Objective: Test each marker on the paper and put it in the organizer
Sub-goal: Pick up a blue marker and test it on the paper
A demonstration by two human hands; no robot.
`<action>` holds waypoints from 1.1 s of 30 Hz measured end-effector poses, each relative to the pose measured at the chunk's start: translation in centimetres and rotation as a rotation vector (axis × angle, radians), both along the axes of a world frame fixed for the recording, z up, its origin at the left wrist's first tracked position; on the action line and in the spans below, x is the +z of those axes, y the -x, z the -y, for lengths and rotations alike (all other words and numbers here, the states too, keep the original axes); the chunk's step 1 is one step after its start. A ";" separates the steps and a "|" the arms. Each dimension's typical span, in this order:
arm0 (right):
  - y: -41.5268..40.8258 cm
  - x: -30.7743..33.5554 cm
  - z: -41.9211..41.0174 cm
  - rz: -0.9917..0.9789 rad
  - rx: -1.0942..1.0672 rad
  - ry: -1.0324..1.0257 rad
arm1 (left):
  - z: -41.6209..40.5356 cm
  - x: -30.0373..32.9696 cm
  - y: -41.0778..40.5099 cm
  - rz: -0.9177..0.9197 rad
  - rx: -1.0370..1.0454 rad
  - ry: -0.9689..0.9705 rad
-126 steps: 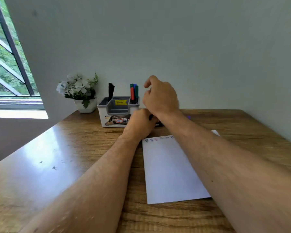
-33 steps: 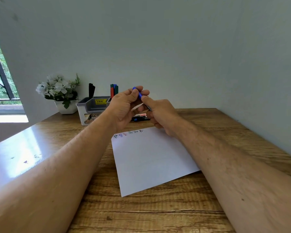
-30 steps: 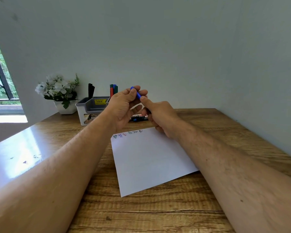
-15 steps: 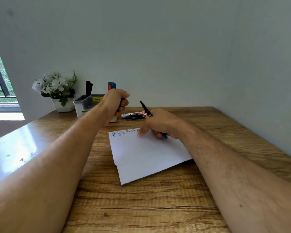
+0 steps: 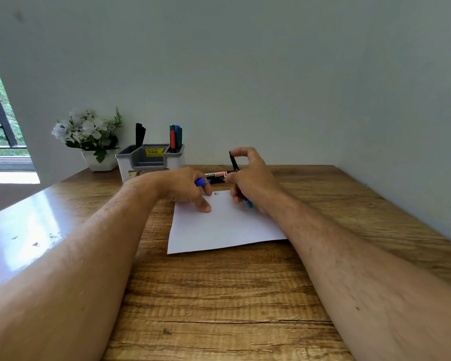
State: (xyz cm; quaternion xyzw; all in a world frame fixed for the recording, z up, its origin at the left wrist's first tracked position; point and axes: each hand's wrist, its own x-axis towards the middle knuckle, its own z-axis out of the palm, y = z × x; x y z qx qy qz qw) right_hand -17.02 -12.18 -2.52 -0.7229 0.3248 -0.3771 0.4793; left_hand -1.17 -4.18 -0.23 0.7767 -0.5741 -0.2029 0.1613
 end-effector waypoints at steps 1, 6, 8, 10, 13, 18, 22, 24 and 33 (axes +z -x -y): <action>-0.1 0.1 0.0 0.047 -0.005 -0.014 | 0.1 0.0 0.0 -0.001 -0.003 -0.010; -0.4 0.1 0.4 0.140 0.000 -0.142 | 0.4 -0.2 -0.4 -0.007 -0.005 -0.055; -0.4 -0.4 0.7 0.109 -0.008 -0.097 | 0.5 -0.4 -0.5 -0.028 0.000 -0.057; -0.5 -0.8 0.8 0.093 -0.021 -0.038 | 0.7 -0.5 -0.5 -0.021 0.010 -0.036; -0.5 -1.2 0.9 0.086 -0.061 0.001 | 0.9 -0.7 -0.4 0.017 0.005 -0.054; -0.6 -1.4 0.8 0.025 -0.083 -0.035 | 0.8 -0.8 -0.5 0.023 -0.027 -0.043; -0.5 -1.3 0.7 -0.043 -0.084 0.000 | 0.7 -0.8 -0.5 0.019 -0.035 -0.030; -0.5 -1.4 0.6 -0.058 -0.079 0.015 | 0.7 -0.7 -0.5 0.018 -0.041 -0.026; -0.7 -1.4 0.7 -0.103 -0.091 0.065 | 0.9 -0.9 -0.6 0.004 -0.044 -0.032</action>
